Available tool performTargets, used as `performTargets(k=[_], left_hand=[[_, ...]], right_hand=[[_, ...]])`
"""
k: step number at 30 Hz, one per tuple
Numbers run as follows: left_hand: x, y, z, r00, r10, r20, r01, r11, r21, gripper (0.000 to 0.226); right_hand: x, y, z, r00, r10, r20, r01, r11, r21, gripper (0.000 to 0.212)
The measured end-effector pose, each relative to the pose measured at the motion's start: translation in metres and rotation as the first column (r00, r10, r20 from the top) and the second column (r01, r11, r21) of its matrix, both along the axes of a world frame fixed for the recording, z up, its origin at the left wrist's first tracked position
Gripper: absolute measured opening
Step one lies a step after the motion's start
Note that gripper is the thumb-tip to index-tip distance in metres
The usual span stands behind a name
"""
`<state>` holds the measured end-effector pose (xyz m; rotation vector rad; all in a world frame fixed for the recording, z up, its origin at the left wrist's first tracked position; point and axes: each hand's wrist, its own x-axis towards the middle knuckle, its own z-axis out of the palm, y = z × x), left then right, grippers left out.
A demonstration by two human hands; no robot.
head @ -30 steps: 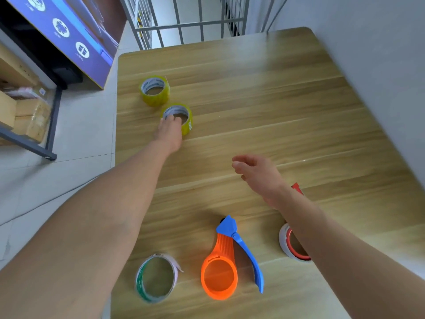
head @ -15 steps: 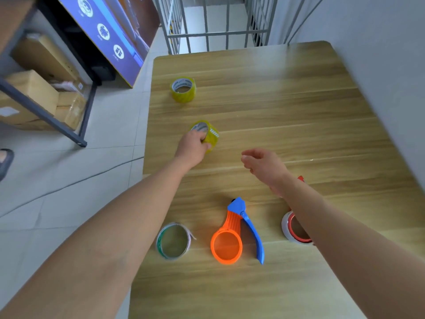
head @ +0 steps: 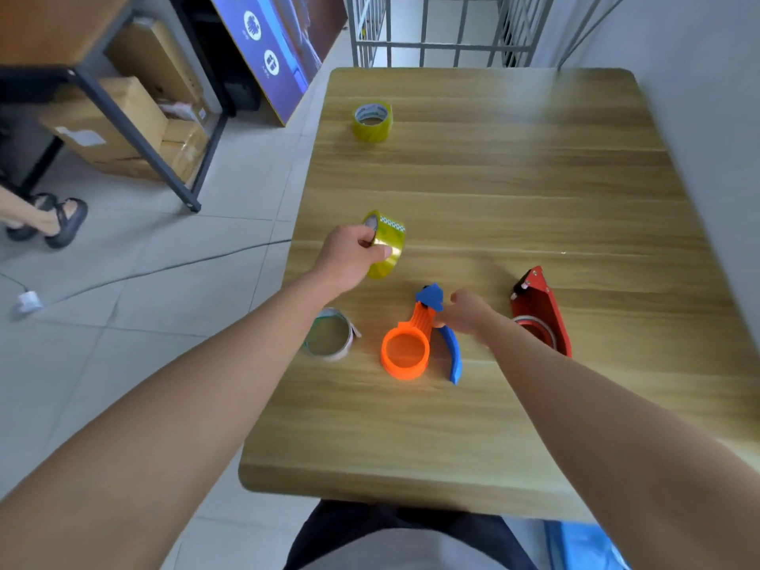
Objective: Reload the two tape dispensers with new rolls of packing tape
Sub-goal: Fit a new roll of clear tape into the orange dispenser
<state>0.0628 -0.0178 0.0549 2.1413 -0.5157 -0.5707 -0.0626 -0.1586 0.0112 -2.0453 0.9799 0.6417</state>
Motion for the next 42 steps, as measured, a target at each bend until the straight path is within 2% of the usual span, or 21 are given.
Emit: performTargets(k=[1, 4, 8, 11, 13, 14, 17, 19, 21, 27, 30, 33, 35, 37, 38, 42], left_hand=[[-0.006, 0.005, 0.0, 1.0, 0.003, -0.005, -0.003, 1.0, -0.003, 0.027], [-0.021, 0.017, 0.005, 1.0, 0.011, -0.028, -0.012, 1.0, -0.012, 0.018], [-0.035, 0.025, 0.011, 0.999, 0.008, -0.041, -0.008, 1.0, -0.013, 0.013], [-0.04, 0.028, 0.014, 0.999, 0.01, -0.043, -0.011, 1.0, -0.02, 0.012], [-0.041, 0.028, 0.018, 0.999, 0.015, -0.039, -0.016, 1.0, -0.025, 0.015], [-0.042, 0.028, 0.019, 0.999, 0.016, -0.038, -0.018, 0.999, -0.029, 0.017], [-0.045, 0.028, 0.024, 0.998, 0.052, -0.028, -0.054, 0.996, -0.067, 0.023], [-0.044, 0.025, 0.03, 0.995, 0.093, -0.023, -0.095, 0.991, -0.099, 0.025], [-0.041, 0.022, 0.036, 0.993, 0.112, -0.028, -0.115, 0.985, -0.129, 0.026], [-0.038, 0.013, 0.056, 0.996, 0.084, -0.034, -0.089, 0.979, -0.183, 0.027], [-0.038, 0.008, 0.066, 0.996, 0.091, -0.019, -0.093, 0.973, -0.213, 0.026], [-0.036, 0.004, 0.075, 0.993, 0.116, -0.011, -0.115, 0.963, -0.244, 0.023], [-0.035, 0.002, 0.079, 0.992, 0.122, -0.021, -0.123, 0.953, -0.275, 0.023], [-0.037, 0.001, 0.081, 0.989, 0.144, -0.037, -0.148, 0.939, -0.31, 0.018], [-0.038, 0.001, 0.083, 0.986, 0.16, -0.05, -0.168, 0.929, -0.33, 0.014], [-0.038, 0.0, 0.086, 0.977, 0.187, -0.103, -0.213, 0.9, -0.379, 0.01]], right_hand=[[-0.003, 0.002, -0.003, 0.999, 0.026, -0.028, -0.026, 1.0, -0.005, 0.014], [-0.007, 0.007, -0.016, 0.997, 0.041, -0.058, -0.042, 0.999, -0.016, 0.01], [-0.007, 0.011, -0.029, 0.995, 0.073, -0.066, -0.083, 0.983, -0.166, 0.025], [-0.006, 0.012, -0.033, 0.997, 0.056, -0.06, -0.069, 0.97, -0.232, 0.028], [-0.004, 0.013, -0.029, 0.996, -0.083, 0.038, 0.088, 0.985, -0.147, 0.027], [-0.002, 0.013, -0.025, 0.975, -0.195, 0.103, 0.2, 0.979, -0.047, 0.024], [0.005, 0.008, -0.006, 0.856, -0.494, 0.153, 0.433, 0.846, 0.313, 0.017], [0.009, 0.001, 0.009, 0.808, -0.566, 0.16, 0.466, 0.782, 0.413, 0.016], [0.012, -0.004, 0.026, 0.781, -0.591, 0.2, 0.466, 0.766, 0.443, 0.016], [0.023, -0.017, 0.074, 0.616, -0.72, 0.321, 0.423, 0.646, 0.636, 0.008], [0.027, -0.019, 0.095, 0.581, -0.691, 0.431, 0.365, 0.694, 0.621, 0.009], [0.028, -0.019, 0.108, 0.586, -0.581, 0.565, 0.257, 0.794, 0.55, 0.013], [0.029, -0.018, 0.114, 0.585, -0.515, 0.627, 0.244, 0.849, 0.469, 0.027], [0.029, -0.016, 0.12, 0.611, -0.452, 0.65, 0.284, 0.892, 0.353, 0.05], [0.029, -0.015, 0.123, 0.632, -0.408, 0.659, 0.292, 0.913, 0.285, 0.054], [0.029, -0.012, 0.129, 0.667, -0.293, 0.685, 0.259, 0.953, 0.157, 0.055]])
